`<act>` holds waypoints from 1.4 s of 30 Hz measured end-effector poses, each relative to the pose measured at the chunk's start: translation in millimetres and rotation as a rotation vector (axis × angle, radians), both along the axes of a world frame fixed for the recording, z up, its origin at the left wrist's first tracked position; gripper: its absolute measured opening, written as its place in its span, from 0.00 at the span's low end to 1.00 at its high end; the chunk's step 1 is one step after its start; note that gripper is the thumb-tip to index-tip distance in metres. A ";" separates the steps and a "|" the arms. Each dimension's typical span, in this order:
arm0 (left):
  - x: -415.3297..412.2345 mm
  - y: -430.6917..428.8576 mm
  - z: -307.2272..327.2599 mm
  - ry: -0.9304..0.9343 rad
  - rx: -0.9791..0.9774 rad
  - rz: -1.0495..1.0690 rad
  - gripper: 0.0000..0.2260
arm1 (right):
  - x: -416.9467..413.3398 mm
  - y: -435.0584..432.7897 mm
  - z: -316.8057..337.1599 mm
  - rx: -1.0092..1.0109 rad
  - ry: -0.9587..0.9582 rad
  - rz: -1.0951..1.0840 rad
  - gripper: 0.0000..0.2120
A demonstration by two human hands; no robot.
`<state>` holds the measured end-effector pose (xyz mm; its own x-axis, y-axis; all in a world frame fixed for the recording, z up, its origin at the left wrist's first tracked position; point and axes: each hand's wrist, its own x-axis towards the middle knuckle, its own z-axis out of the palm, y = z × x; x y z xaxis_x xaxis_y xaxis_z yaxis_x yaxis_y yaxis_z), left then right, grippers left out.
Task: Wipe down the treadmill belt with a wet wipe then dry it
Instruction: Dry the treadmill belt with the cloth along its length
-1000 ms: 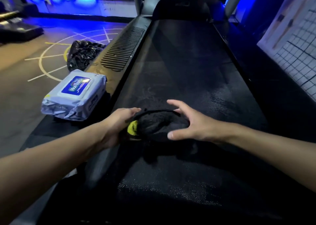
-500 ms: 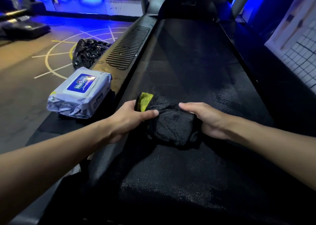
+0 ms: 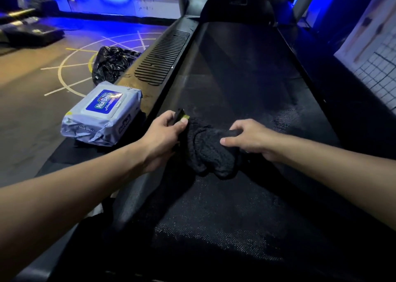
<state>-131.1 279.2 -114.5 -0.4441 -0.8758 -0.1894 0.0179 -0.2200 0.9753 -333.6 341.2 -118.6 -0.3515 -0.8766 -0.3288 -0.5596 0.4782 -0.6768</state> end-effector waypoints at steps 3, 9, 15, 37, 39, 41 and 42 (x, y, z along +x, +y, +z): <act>-4.2 -9.1 8.5 0.115 -0.079 0.121 0.05 | -3.2 -6.8 5.9 -0.369 -0.140 -0.040 0.09; -6.2 -15.4 8.9 -0.060 0.351 -0.052 0.08 | -1.4 -17.3 -2.3 -0.269 -0.337 -0.251 0.26; -20.5 -10.9 -2.8 -0.171 0.388 0.041 0.22 | 5.3 -16.9 5.9 -0.056 -0.221 -0.235 0.10; -6.5 -3.7 -0.3 -0.280 0.401 -0.030 0.05 | -19.4 7.4 4.7 0.226 -0.521 -0.229 0.09; -11.3 -17.1 -18.4 -0.527 0.117 0.011 0.03 | -30.6 14.3 3.0 0.264 -0.460 -0.182 0.09; -19.5 -24.7 -21.2 -0.717 -0.124 -0.019 0.20 | -39.4 17.0 11.0 0.327 -0.466 -0.081 0.07; -24.6 -26.6 -19.8 -0.745 -0.161 -0.051 0.27 | -43.4 17.3 16.1 0.377 -0.410 -0.020 0.04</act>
